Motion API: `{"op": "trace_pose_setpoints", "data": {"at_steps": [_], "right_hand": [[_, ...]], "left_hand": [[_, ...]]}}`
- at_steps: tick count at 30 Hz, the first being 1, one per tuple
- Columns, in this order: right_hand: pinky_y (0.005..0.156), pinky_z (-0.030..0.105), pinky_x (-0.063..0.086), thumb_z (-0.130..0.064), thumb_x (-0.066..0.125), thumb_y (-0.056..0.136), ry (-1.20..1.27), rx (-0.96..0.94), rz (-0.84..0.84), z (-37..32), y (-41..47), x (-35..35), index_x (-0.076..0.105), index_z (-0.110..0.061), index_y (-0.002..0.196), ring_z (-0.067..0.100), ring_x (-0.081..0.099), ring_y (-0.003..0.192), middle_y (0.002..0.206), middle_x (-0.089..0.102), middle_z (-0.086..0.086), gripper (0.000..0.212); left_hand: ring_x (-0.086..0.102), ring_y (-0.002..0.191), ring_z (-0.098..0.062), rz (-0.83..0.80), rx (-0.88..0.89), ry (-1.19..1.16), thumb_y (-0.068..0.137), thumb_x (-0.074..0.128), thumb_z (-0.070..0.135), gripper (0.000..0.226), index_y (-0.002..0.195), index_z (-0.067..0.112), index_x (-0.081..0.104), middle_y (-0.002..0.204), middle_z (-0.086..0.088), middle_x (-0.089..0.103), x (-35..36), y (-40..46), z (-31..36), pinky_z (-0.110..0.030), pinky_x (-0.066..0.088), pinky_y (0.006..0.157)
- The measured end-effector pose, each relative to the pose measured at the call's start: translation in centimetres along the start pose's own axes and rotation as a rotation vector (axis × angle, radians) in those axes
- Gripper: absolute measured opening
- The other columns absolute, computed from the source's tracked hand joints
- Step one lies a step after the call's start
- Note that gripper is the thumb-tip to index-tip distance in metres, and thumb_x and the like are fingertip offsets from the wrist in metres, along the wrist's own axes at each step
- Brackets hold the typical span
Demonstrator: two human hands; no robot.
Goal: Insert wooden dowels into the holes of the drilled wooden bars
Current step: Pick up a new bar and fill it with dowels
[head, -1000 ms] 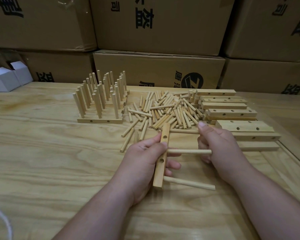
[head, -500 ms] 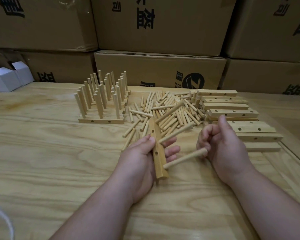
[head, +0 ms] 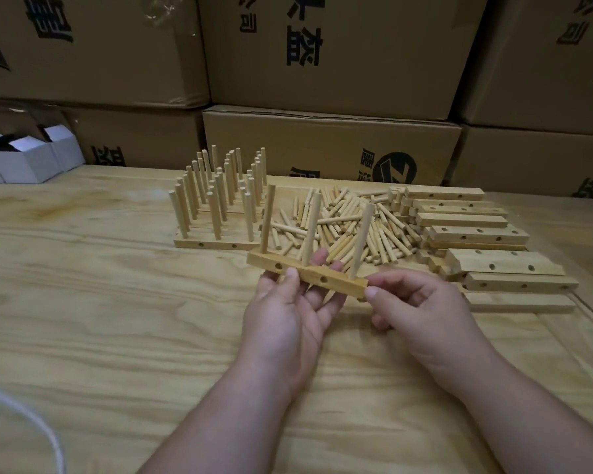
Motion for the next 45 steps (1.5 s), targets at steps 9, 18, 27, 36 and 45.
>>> {"op": "trace_pose_setpoints", "data": {"at_steps": [9,18,27,36,45], "right_hand": [[0.066,0.028,0.06,-0.026,0.089,0.07,-0.223,0.007,-0.013,-1.4,1.0,1.1,0.075,-0.046,0.089,0.014,0.071,0.073,0.081,0.076,-0.009,0.031],[0.06,0.01,0.052,-0.028,0.088,0.074,-0.295,-0.029,-0.144,-2.5,5.2,6.8,0.08,-0.03,0.079,-0.005,0.069,0.076,0.082,0.075,-0.021,0.011],[0.071,0.018,0.054,-0.028,0.086,0.078,-0.371,-0.024,-0.166,-1.2,10.1,12.5,0.078,-0.028,0.075,-0.006,0.068,0.074,0.076,0.074,-0.019,0.008],[0.064,0.016,0.049,-0.027,0.081,0.08,-0.632,-0.058,-0.238,-0.5,11.0,15.1,0.074,-0.028,0.077,0.0,0.065,0.077,0.08,0.071,-0.014,0.007],[0.06,0.021,0.05,-0.024,0.075,0.081,-0.849,-0.061,-0.343,-0.6,11.5,17.4,0.07,-0.032,0.069,0.001,0.062,0.07,0.073,0.069,-0.013,0.015]], "left_hand": [[0.074,0.106,-0.03,0.096,0.103,-0.006,0.111,0.03,0.013,0.034,0.142,0.024,0.038,0.116,-0.012,0.075,-0.8,0.0,0.9,-0.053,0.058,0.09],[0.066,0.121,-0.032,0.288,0.211,-0.128,0.111,0.037,0.018,0.04,0.15,0.019,0.037,0.137,-0.019,0.063,-3.5,0.1,3.4,-0.045,0.053,0.097],[0.067,0.118,-0.033,0.238,0.088,-0.183,0.108,0.043,0.017,0.024,0.129,0.017,0.055,0.122,-0.024,0.07,-3.2,0.8,2.1,-0.042,0.057,0.094],[0.057,0.132,-0.034,0.285,0.045,-0.207,0.107,0.042,0.015,0.032,0.134,0.008,0.058,0.137,-0.026,0.06,-4.1,1.3,1.9,-0.046,0.046,0.11],[0.052,0.137,-0.035,0.309,0.053,-0.22,0.107,0.038,0.013,0.033,0.132,0.01,0.059,0.143,-0.026,0.055,-4.8,1.6,1.9,-0.048,0.042,0.114]]}}
Point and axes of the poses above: each hand's wrist, its own y-axis towards the middle knuckle, its own x-axis out of the palm, z = x × y, the point moved 10 cm from there along y, towards the middle knuckle
